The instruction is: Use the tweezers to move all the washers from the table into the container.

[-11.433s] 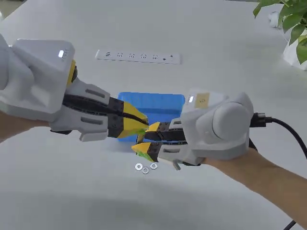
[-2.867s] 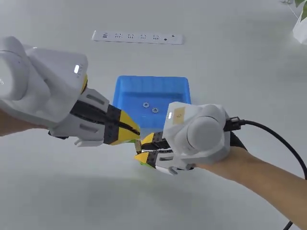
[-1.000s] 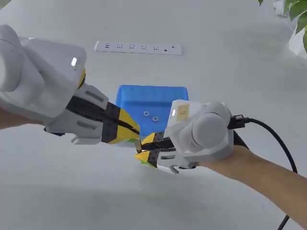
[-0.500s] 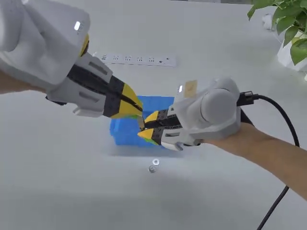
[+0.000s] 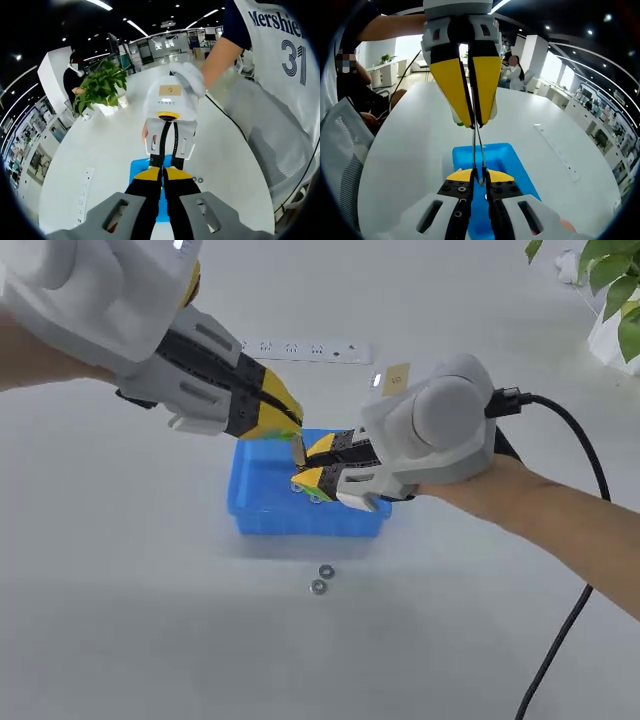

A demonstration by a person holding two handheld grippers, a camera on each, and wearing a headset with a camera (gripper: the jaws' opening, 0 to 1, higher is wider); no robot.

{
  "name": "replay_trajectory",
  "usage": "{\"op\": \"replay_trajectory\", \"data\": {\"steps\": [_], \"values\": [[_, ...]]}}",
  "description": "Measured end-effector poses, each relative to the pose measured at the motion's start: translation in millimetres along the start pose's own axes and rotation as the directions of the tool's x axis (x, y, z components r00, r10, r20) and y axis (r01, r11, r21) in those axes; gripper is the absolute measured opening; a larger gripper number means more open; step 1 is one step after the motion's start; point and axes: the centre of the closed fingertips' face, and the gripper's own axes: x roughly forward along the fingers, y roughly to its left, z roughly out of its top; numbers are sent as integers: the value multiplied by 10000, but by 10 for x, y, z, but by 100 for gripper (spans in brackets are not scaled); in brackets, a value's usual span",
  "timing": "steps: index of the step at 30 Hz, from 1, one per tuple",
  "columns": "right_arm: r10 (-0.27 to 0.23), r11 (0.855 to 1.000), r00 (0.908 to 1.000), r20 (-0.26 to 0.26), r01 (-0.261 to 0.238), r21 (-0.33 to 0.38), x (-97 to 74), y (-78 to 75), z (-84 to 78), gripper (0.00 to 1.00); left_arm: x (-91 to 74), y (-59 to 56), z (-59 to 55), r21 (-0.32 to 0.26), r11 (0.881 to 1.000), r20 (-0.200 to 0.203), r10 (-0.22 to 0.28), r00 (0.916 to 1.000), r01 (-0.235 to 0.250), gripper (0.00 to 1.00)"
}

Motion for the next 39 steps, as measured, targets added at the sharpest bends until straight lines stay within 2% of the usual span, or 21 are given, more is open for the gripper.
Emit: {"op": "replay_trajectory", "data": {"steps": [6, 9, 11, 15, 17, 26, 31, 39], "values": [[122, 9994, 9997, -232, -115, 315, 106, -57, -166, 11, 182, 68, -117, -404, 9992, 66, -55, 10000, 58, 5], [148, 9988, 9990, -423, -128, 477, 128, -66, -269, 11, 262, 88, -186, -567, 9983, 25, -126, 9999, 127, 5], [191, 9982, 9986, -497, -162, 574, 133, -66, -322, 11, 320, 148, -277, -805, 9966, 139, -190, 9997, 201, 5], [201, 9970, 9977, -645, -152, 764, 136, -72, -421, 11, 385, 174, -333, -989, 9948, 136, -237, 9996, 249, 5], [247, 9950, 9983, -534, -193, 980, 131, -76, -422, 11, 402, 191, -329, -1101, 9936, 273, -234, 9994, 263, 5], [179, 9950, 9982, -568, -122, 992, 147, -85, -433, 12, 429, 190, -313, -1026, 9943, 247, -280, 9993, 304, 5], [92, 9955, 9987, -495, -45, 943, 118, -86, -376, 12, 399, 182, -274, -900, 9956, 210, -237, 9995, 255, 5], [-223, 9968, 9996, -180, 236, 764, 2, -94, -198, 12, 241, 108, -55, -475, 9989, 211, -52, 9998, 62, 5]]}}
